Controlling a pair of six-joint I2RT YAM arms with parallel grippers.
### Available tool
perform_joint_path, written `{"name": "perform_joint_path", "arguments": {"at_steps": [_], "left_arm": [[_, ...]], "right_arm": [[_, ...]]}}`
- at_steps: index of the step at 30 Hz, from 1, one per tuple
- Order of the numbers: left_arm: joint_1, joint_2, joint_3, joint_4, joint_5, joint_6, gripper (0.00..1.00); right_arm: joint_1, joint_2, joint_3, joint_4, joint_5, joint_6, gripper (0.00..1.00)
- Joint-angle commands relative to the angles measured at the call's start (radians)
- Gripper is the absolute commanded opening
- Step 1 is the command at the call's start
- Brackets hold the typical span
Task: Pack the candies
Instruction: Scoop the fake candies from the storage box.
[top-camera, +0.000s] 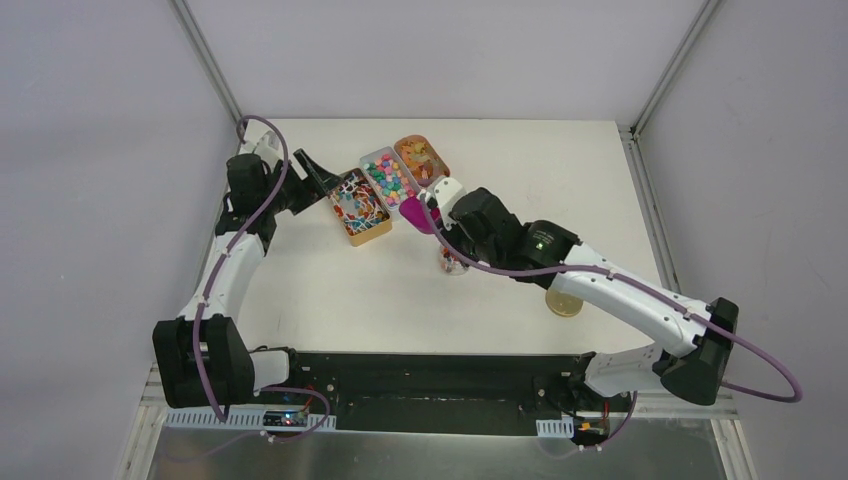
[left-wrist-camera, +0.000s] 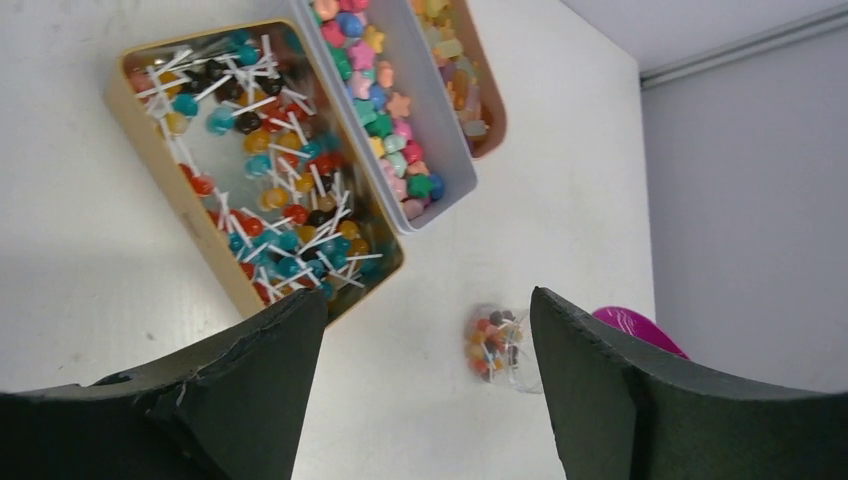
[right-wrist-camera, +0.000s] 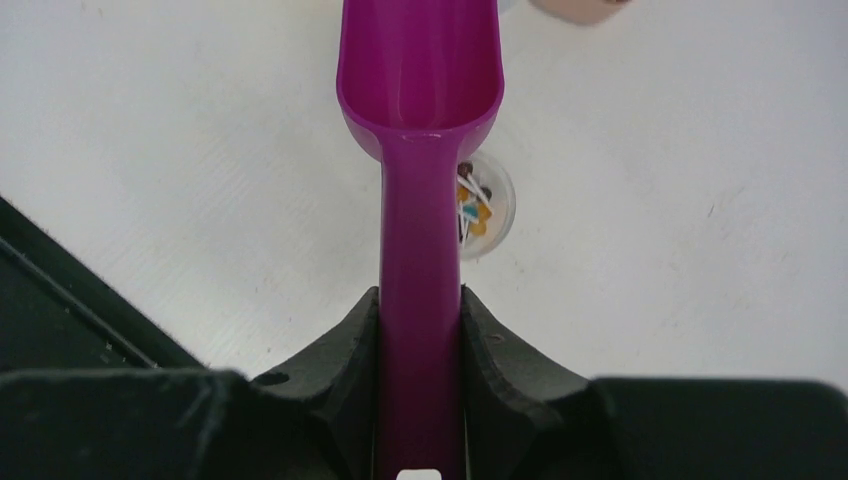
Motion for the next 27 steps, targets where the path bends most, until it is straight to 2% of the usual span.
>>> {"name": "perform_joint_path", "arguments": {"at_steps": [1, 6, 15, 27], "left_arm": [[-0.023, -0.029, -0.027, 0.163, 0.136, -0.079, 0.76], [-0.072, -0.023, -0.007, 0.184, 0.159, -0.077, 0.75], [-0.076, 0.073, -0.023, 0.286, 0.273, -0.149, 0.74], [-0.076, 0.135, 0.001, 0.078, 0.132, -0.038, 0.6]], "right_arm": [[0.006, -0.011, -0.058, 0.329, 0.0, -0.129, 0.0], [0.006, 0.035, -0.039, 0.434, -0.005, -0.141, 0.0], [0.01, 0.154, 0.063, 0.467, -0.094, -0.152, 0.0], [0.012, 0.178, 0.086, 0.626, -0.078, -0.157, 0.0]]}}
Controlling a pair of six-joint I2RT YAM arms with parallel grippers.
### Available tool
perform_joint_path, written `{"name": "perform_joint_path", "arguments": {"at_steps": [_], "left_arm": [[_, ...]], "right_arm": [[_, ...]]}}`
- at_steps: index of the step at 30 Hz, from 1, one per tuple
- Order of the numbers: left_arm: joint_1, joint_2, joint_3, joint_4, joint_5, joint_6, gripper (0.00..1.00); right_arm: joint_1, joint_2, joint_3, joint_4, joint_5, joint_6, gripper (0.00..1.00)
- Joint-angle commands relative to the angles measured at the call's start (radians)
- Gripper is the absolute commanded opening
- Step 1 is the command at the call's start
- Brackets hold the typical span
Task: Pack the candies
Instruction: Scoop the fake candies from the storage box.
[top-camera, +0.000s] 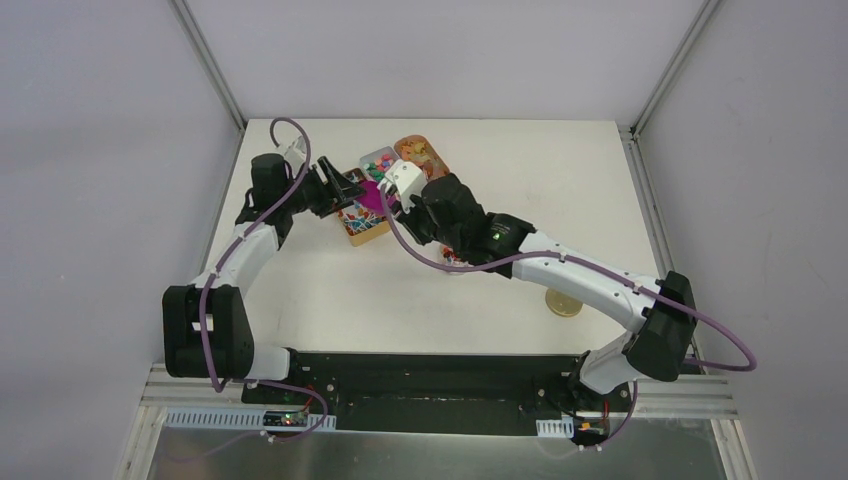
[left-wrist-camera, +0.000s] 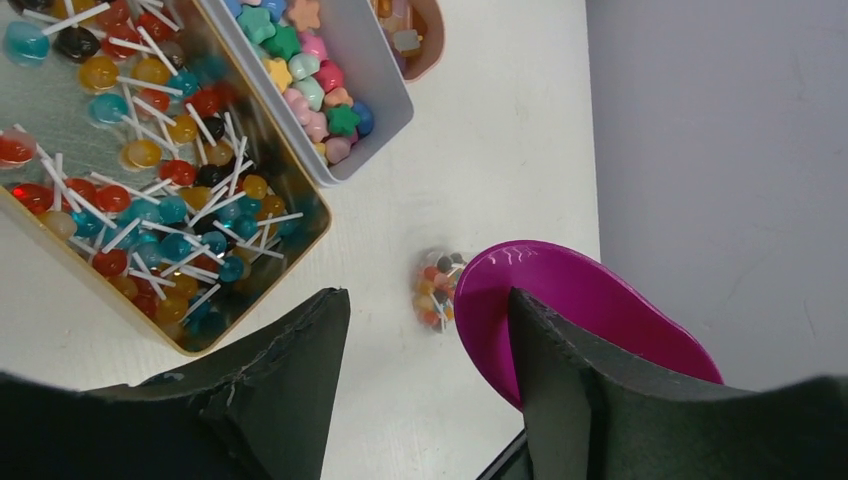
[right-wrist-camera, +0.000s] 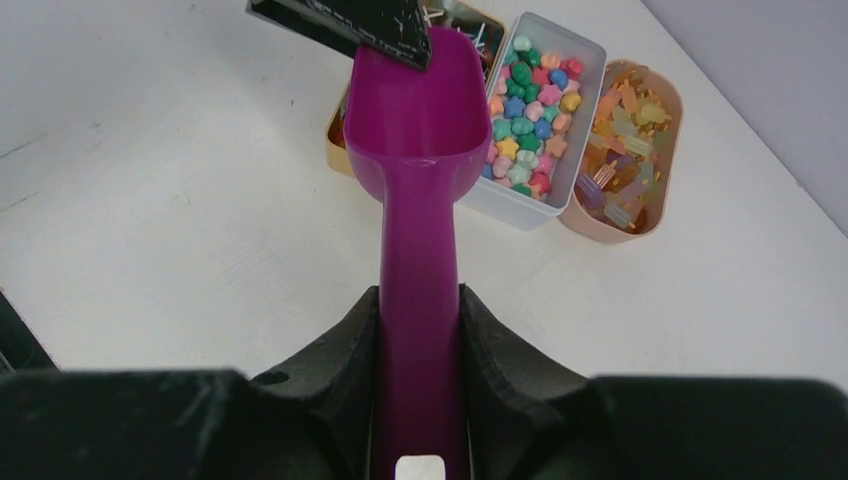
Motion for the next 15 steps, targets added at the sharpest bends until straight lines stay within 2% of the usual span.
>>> {"name": "perform_joint_path", "arguments": {"at_steps": [1, 9, 15], "left_arm": [[0.001, 0.016, 0.023, -0.064, -0.058, 0.061, 0.59], [0.001, 0.014, 0.025, -0.085, -0.099, 0.068, 0.57], [0.018, -0.03, 0.082, -0.132, -0.252, 0.074, 0.76]], "right_arm": [[0.003, -0.014, 0.043, 0.185, 0.004, -0.015, 0.0], [0.003, 0.013, 0.031, 0.248, -0.004, -0.005, 0.0], [0.003, 0.073, 0.08, 0.171, 0.009, 0.031, 0.0]]}}
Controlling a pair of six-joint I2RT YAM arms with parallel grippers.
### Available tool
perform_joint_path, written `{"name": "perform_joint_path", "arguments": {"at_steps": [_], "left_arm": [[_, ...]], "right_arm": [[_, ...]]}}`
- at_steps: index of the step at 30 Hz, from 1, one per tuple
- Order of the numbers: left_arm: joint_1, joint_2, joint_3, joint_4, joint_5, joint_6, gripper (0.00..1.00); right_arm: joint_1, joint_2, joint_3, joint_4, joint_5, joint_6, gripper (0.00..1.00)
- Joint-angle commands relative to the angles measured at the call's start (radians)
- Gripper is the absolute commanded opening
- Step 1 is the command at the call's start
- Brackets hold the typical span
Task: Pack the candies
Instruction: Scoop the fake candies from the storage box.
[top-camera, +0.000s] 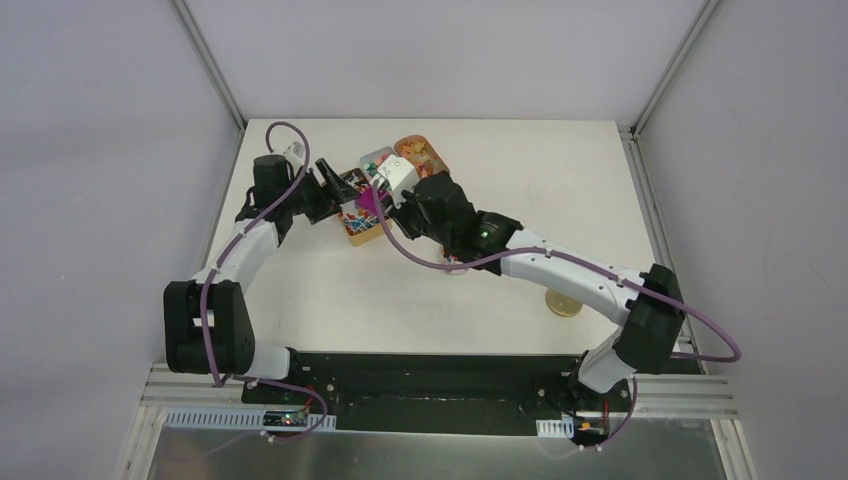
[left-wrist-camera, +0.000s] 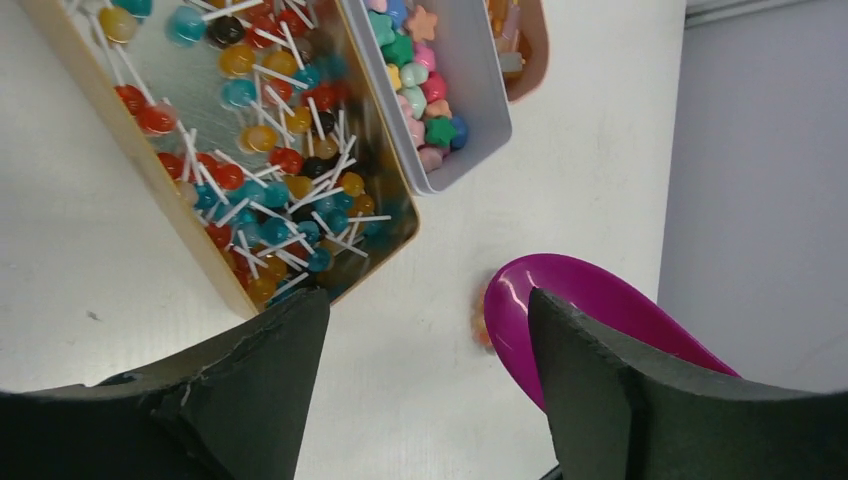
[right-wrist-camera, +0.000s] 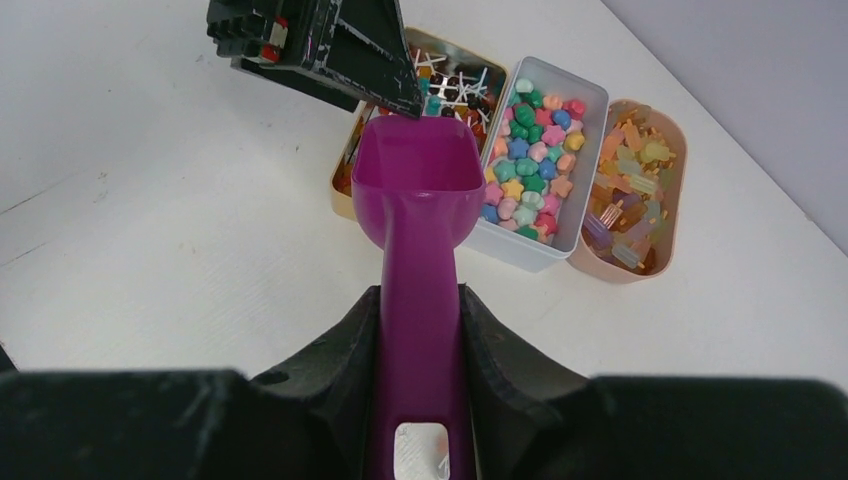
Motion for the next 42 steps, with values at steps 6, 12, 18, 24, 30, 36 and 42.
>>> {"name": "perform_joint_path", "arguments": {"at_steps": [6, 12, 18, 24, 30, 36, 42], "left_arm": [[0.052, -0.043, 0.129, -0.052, -0.273, 0.021, 0.88], [0.1, 0.034, 0.184, -0.04, -0.371, 0.011, 0.89], [0.175, 0.177, 0.242, 0.012, -0.316, -0.011, 0.75], [0.18, 0.311, 0.334, 0.012, -0.324, 0.011, 0.7], [0.215, 0.406, 0.36, 0.033, -0.245, -0.024, 0.68], [0.223, 0.467, 0.356, 0.055, -0.176, -0.054, 0.64], [0.222, 0.512, 0.36, 0.059, -0.14, -0.068, 0.62]], "right_arm": [[0.002, 0.11, 0.158, -0.055, 0.047, 0.07, 0.0], [0.008, 0.255, 0.366, -0.258, 0.113, 0.125, 0.0], [0.012, 0.396, 0.555, -0.415, 0.125, 0.149, 0.0], [0.016, 0.522, 0.701, -0.503, 0.111, 0.153, 0.0], [0.017, 0.611, 0.815, -0.589, 0.079, 0.142, 0.0], [0.014, 0.672, 0.882, -0.649, 0.063, 0.136, 0.0], [0.013, 0.742, 0.926, -0.668, 0.073, 0.124, 0.0]]}}
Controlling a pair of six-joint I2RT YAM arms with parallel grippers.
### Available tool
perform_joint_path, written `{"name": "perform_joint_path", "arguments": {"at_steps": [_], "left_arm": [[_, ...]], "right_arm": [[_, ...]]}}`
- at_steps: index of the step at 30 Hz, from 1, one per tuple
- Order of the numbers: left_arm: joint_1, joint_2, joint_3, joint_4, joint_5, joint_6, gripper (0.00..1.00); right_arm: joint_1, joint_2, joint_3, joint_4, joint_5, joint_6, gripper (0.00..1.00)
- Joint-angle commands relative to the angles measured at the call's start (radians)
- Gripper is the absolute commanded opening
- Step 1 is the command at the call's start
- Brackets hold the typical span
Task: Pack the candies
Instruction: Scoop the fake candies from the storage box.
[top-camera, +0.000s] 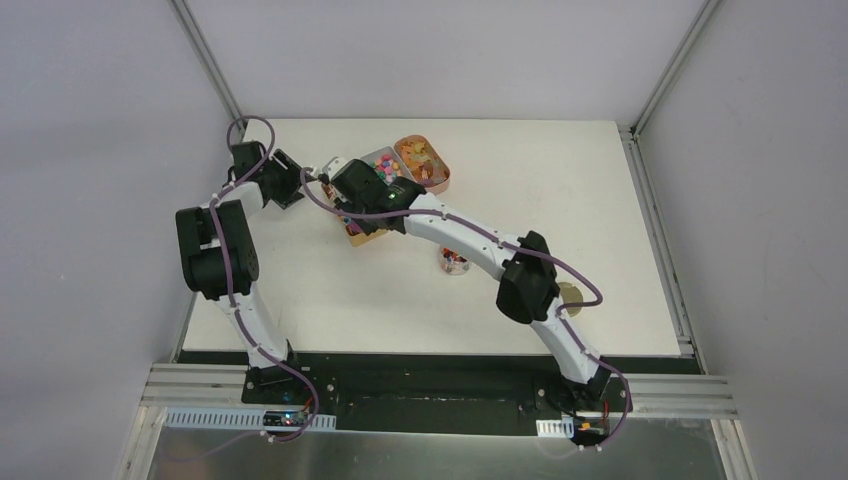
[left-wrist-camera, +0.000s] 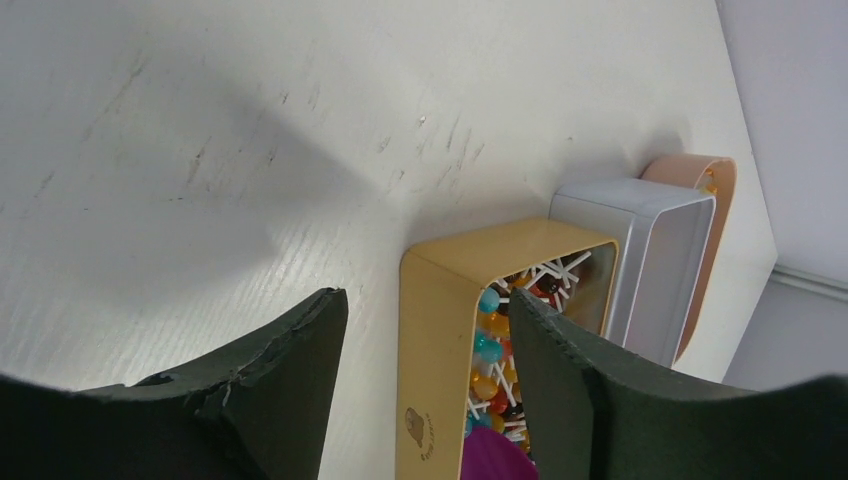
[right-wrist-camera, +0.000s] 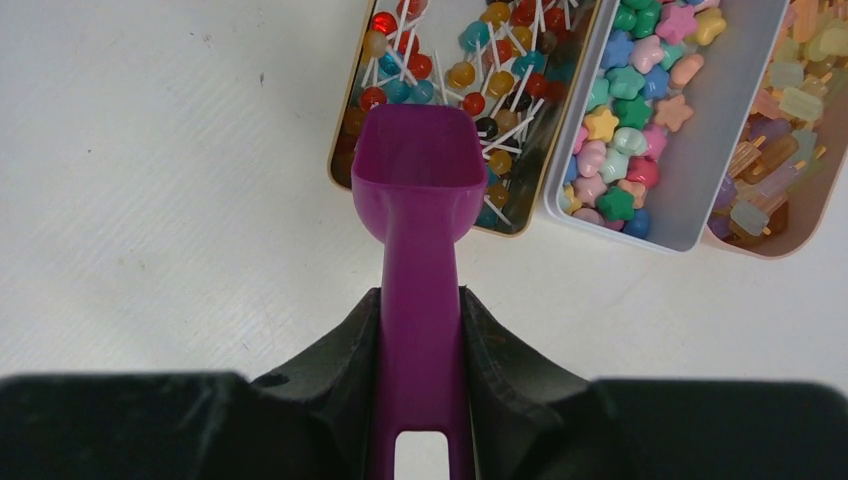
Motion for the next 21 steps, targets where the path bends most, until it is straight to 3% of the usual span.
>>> {"name": "perform_joint_path", "arguments": {"at_steps": [1, 21], "left_arm": [[0.0, 0.02, 0.036, 0.05, 0.061, -0.022, 0.61], [0.0, 0.077, 0.031, 0.067, 0.12, -0.049, 0.51]], "right_arm": [[0.001, 0.042, 0.05, -0.02, 0.002, -0.015, 0.0], [0.001, 0.052, -0.154, 0.308, 0.009, -0.07, 0.0]]}}
